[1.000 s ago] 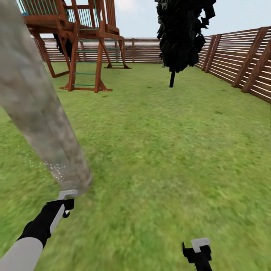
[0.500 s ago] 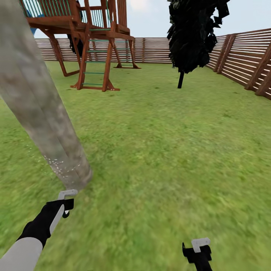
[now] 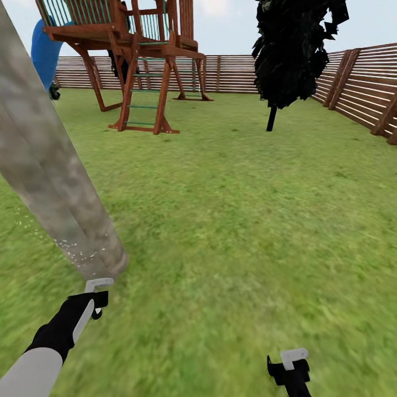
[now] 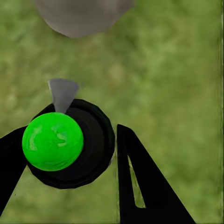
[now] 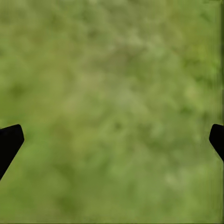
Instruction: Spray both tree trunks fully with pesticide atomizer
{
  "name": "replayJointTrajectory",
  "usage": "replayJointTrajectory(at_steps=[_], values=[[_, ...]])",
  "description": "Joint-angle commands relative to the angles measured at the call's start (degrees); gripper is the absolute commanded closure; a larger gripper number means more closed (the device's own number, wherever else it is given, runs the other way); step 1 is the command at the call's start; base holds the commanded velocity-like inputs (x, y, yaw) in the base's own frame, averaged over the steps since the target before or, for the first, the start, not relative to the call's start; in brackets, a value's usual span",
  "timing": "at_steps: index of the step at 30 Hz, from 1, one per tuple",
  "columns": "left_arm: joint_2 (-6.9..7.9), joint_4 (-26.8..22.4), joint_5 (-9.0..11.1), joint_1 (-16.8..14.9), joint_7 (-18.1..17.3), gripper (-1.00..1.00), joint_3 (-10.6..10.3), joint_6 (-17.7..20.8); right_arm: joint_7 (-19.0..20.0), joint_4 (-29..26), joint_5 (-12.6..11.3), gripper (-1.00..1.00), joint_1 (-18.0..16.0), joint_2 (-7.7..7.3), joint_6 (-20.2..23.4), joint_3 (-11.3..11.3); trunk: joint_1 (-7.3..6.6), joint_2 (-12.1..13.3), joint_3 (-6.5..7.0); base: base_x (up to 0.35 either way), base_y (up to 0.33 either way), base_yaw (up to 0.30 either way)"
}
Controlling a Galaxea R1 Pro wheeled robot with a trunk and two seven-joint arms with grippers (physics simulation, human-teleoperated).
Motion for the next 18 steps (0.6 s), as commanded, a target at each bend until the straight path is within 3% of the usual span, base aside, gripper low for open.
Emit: replayJointTrajectory(at_steps=[1, 6, 15, 18], values=[[0.01, -0.1, 0.6, 0.0, 0.4, 1.00, 0.0, 0.3, -0.1, 0.1, 0.6, -1.00, 0.0, 0.02, -0.2, -0.5, 0.01, 0.0, -0.05, 0.202, -0.230, 0.000], [0.01, -0.1, 0.6, 0.0, 0.4, 1.00, 0.0, 0.3, -0.1, 0.1, 0.6, -1.00, 0.0, 0.02, -0.2, -0.4, 0.01, 0.0, -0.05, 0.202, -0.230, 0.042], [0.52, -1.0, 0.7, -0.3, -0.3, 1.00, 0.4, 0.6, -0.1, 0.1, 0.6, -1.00, 0.0, 0.02, -0.2, -0.5, 0.01, 0.0, -0.05, 0.206, -0.227, 0.264], [0.81, -4.2, 0.7, -1.1, -0.4, 1.00, 0.3, 0.9, -0.1, 0.1, 0.6, -1.00, 0.0, 0.02, -0.2, -0.5, 0.01, 0.0, -0.05, 0.235, -0.199, 0.277]])
